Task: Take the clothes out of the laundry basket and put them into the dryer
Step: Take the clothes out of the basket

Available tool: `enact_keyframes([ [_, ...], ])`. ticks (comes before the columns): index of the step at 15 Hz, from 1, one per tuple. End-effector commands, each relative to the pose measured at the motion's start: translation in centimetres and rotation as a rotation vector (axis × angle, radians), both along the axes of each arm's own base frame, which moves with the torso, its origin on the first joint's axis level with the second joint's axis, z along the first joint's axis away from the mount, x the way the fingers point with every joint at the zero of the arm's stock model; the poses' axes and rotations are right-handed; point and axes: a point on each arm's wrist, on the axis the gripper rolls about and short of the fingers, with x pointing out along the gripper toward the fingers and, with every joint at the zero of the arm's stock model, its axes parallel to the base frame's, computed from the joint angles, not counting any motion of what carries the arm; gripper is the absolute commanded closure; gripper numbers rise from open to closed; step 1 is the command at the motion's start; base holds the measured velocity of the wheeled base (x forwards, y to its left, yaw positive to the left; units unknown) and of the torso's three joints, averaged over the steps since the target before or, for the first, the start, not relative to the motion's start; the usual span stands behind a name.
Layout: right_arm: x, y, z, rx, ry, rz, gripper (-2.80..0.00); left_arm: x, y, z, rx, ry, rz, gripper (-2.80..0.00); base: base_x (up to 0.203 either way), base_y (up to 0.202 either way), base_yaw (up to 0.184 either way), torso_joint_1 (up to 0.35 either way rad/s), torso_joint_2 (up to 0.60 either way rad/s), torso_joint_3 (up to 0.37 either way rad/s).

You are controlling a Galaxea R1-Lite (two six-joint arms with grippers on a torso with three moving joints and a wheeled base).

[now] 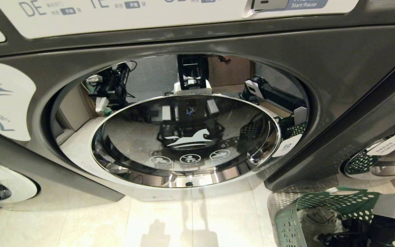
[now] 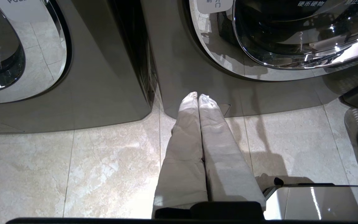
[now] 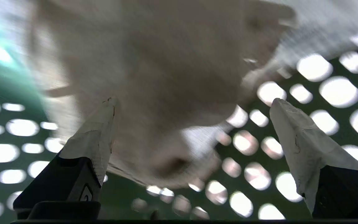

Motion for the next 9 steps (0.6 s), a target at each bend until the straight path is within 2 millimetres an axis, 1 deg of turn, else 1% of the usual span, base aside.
enact_keyframes([
  [1, 0.9, -0.33, 0.3, 0.028, -0.056, 0.025, -2.8, 0.01, 0.0, -0.04, 0.0, 0.001, 0.001, 0.0, 0.0, 0.0, 0.0, 0.0, 0.0, 0.0],
  [7, 1.52, -0.21, 0.29, 0.19, -0.081, 0.096, -2.8, 0.01, 0.0, -0.04, 0.0, 0.001, 0.001, 0.0, 0.0, 0.0, 0.0, 0.0, 0.0, 0.0],
  [9, 1.73, -0.24, 0.38, 0.225, -0.099, 0.091, -2.8, 0.01, 0.0, -0.04, 0.0, 0.001, 0.001, 0.0, 0.0, 0.0, 0.0, 0.0, 0.0, 0.0],
])
